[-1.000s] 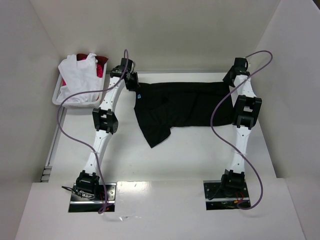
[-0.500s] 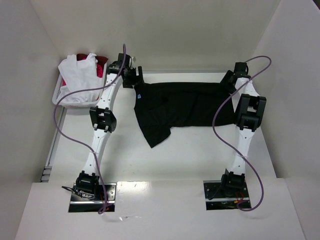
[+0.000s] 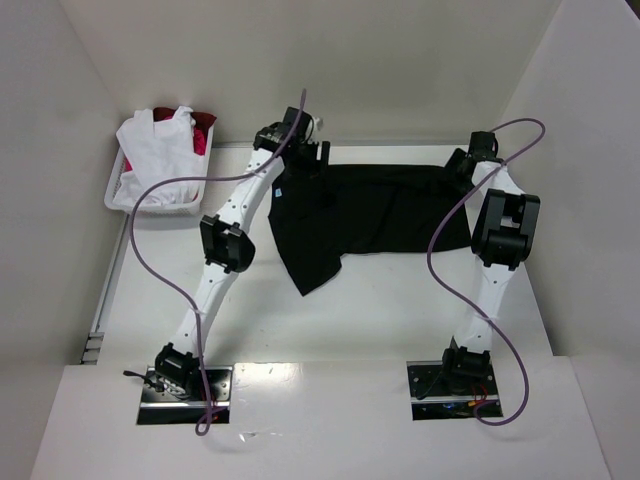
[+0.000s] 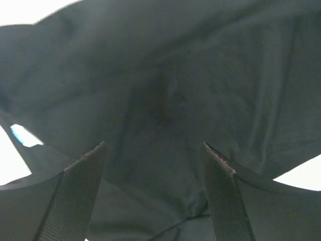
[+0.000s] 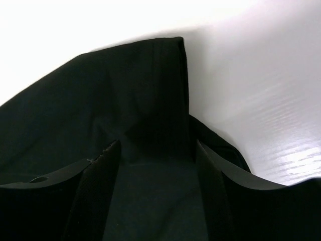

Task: Fold and stack the t-shirts
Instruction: Fold the flattened tshirt in 1/3 of the way

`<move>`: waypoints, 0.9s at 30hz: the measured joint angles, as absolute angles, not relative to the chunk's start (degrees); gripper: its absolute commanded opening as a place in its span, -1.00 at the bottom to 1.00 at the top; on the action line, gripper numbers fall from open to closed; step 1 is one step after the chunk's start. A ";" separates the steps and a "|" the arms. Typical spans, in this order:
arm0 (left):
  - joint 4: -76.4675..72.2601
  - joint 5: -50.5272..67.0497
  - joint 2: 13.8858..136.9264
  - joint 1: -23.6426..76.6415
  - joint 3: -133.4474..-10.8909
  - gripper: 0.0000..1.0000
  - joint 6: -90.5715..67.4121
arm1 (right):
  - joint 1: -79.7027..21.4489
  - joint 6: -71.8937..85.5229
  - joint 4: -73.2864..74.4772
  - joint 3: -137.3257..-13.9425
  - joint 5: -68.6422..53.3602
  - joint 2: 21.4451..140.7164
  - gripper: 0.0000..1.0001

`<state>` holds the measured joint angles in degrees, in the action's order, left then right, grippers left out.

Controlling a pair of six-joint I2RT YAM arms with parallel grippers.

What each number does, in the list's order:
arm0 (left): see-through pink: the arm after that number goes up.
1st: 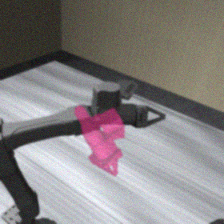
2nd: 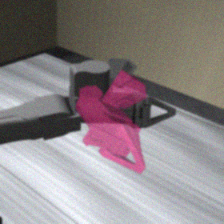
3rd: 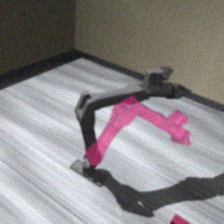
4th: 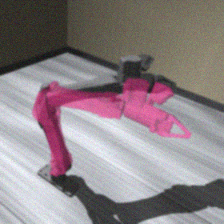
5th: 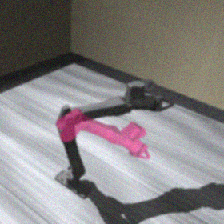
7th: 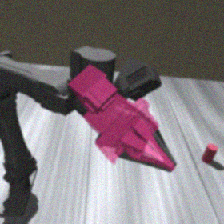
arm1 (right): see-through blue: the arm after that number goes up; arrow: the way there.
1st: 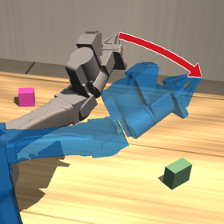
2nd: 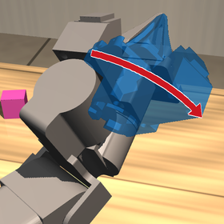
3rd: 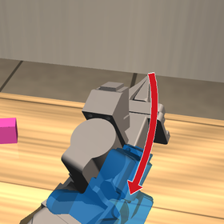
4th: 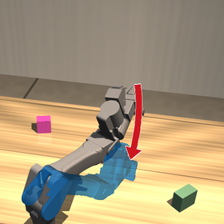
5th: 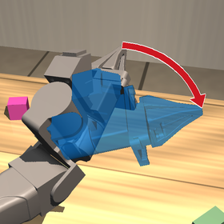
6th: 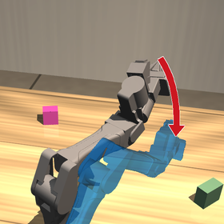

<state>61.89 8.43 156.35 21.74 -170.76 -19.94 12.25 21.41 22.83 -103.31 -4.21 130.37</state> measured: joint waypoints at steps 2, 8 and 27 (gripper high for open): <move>62.94 7.35 156.40 23.11 -170.45 0.59 -20.05 | 12.25 21.26 22.79 -103.04 -3.81 130.37 0.29; 64.05 5.15 156.48 23.00 -168.88 0.39 -20.56 | 12.27 21.08 22.72 -103.13 -3.25 130.67 0.14; 65.56 1.39 157.40 25.02 -156.62 -0.69 -16.34 | 12.27 21.12 22.81 -104.75 -2.04 132.57 -0.64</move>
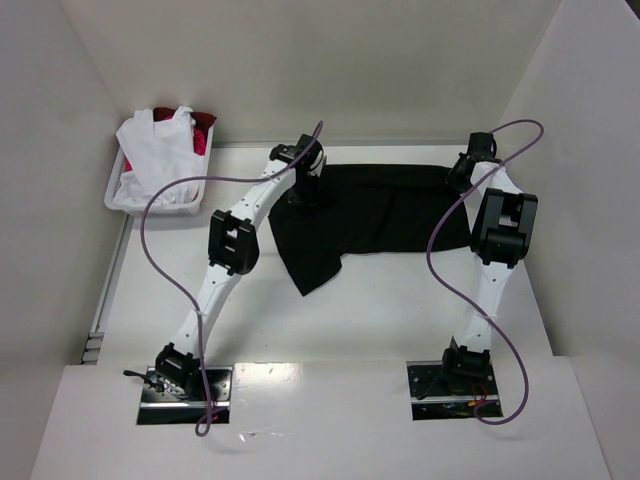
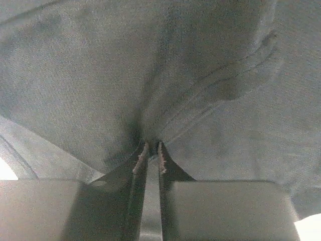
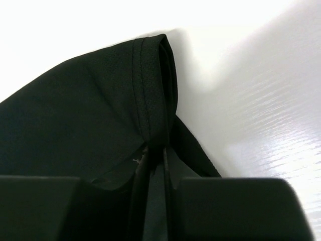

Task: Fold and stack the t-shirts
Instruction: Fold the flattened tshirt in 1/3 of the way

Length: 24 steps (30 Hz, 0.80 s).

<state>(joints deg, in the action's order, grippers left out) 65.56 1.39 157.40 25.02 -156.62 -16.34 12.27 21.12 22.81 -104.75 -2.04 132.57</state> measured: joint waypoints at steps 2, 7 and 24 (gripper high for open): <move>65.25 1.02 156.62 24.99 -155.13 -0.76 -16.03 | 12.27 21.12 22.87 -104.81 -1.72 132.57 -0.70; 61.23 -0.08 152.29 24.99 -146.71 -0.99 -15.27 | 12.27 21.12 23.22 -105.43 -0.58 132.60 -0.73; 51.35 -1.32 139.72 22.72 -125.01 0.59 -14.83 | 13.93 20.08 23.27 -105.36 -2.94 132.46 0.60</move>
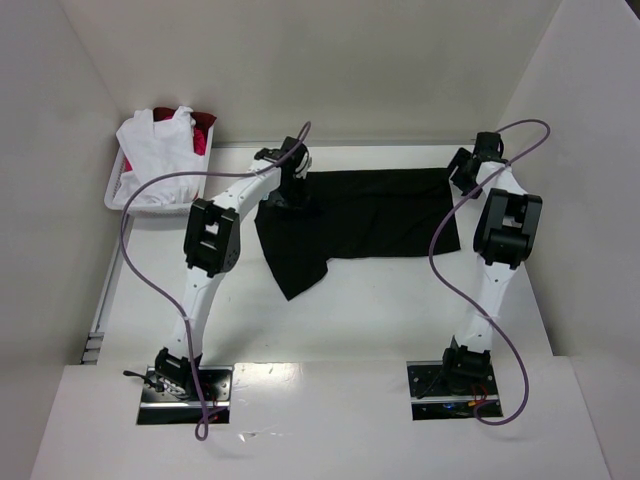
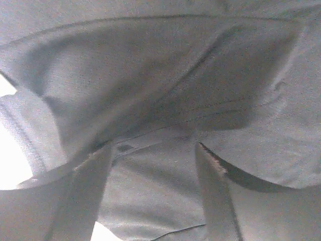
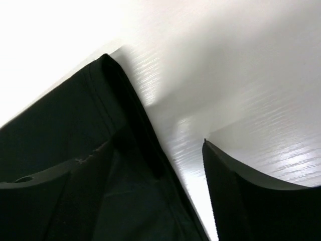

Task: Fold and stack the t-shirts
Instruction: Fold the flattened tshirt in 1/3 of the way

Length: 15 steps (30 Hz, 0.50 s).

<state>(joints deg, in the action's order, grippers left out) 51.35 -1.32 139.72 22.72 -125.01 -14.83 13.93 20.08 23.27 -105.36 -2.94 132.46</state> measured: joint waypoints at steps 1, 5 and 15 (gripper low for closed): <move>51.66 -1.45 139.72 22.59 -125.84 0.62 -14.76 | 13.93 19.92 23.27 -105.32 -3.38 132.33 0.64; 52.51 -2.04 139.76 21.37 -132.16 0.65 -15.38 | 13.93 19.62 23.18 -104.79 -4.69 130.54 0.71; 51.96 0.67 147.44 13.15 -156.44 0.45 -20.95 | 13.56 19.86 22.81 -104.79 -9.04 124.09 0.79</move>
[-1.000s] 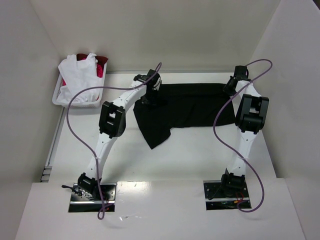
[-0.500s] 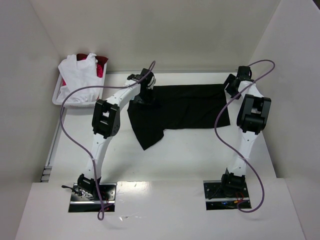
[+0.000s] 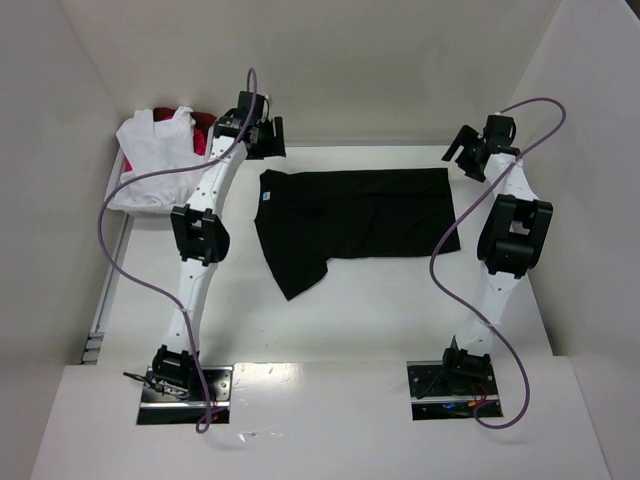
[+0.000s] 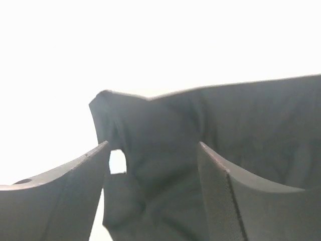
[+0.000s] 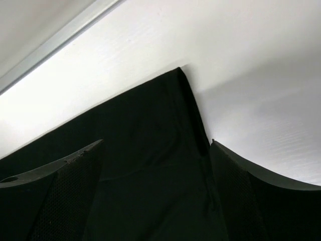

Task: Fold and stack the t-shirts
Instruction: Fold the flattened tshirt in 1/3 of the way, then grap the side of the flattened tshirt closest away from the robot with both arms

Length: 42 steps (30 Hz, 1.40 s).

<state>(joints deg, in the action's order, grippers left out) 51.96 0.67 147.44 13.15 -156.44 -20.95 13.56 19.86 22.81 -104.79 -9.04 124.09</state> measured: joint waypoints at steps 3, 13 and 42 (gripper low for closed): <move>54.00 2.26 155.41 11.92 -167.35 -0.02 -22.57 | 13.26 19.81 22.70 -104.79 -9.23 123.13 0.79; 61.32 6.68 167.13 13.02 -175.39 -0.22 -24.40 | 12.88 19.51 22.68 -103.88 -8.80 121.89 0.79; 63.92 -0.03 164.86 4.64 -170.43 -0.21 -23.66 | 12.88 18.72 21.21 -98.06 -6.66 117.91 0.82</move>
